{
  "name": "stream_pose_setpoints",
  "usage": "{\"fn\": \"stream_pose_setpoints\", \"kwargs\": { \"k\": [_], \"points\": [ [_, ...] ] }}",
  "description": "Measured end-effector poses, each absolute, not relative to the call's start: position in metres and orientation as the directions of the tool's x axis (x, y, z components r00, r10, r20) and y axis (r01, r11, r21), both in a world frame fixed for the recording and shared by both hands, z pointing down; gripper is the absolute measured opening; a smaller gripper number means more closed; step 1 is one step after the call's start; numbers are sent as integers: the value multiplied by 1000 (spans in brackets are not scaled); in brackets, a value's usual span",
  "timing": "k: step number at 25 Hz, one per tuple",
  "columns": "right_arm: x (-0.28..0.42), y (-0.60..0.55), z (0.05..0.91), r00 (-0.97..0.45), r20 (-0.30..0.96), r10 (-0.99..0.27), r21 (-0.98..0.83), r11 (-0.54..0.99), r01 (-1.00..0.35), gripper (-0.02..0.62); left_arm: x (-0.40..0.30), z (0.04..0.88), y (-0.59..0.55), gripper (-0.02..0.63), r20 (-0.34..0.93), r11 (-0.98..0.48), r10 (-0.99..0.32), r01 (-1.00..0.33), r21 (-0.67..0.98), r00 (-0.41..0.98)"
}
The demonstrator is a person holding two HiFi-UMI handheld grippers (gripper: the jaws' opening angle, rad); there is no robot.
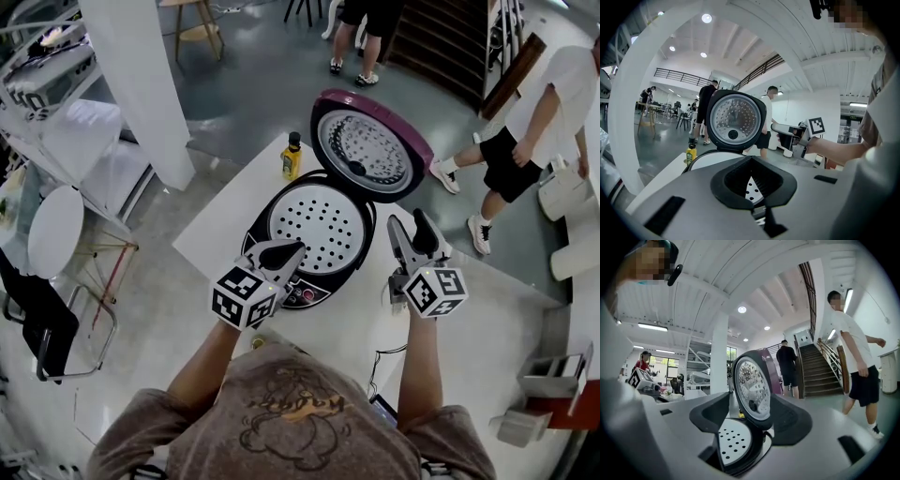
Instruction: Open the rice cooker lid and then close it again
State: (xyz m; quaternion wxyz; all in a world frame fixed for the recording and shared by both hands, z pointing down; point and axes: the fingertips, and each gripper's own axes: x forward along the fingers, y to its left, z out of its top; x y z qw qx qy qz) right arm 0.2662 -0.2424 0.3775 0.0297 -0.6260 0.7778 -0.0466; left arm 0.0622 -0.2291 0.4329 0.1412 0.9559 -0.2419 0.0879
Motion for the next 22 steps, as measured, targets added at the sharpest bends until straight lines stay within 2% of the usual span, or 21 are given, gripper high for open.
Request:
{"fn": "stream_pose_setpoints", "kwargs": {
  "k": [6,22],
  "points": [
    [277,-270,358,-252,24,-967,-1,252,-968,342,65,432,-226,20,234,-848,-431,-480,225,872],
    [280,-316,309,-311,12,-950,132,310,-942,345,71,431,-223,20,237,-853,-424,-473,218,874]
  ]
}}
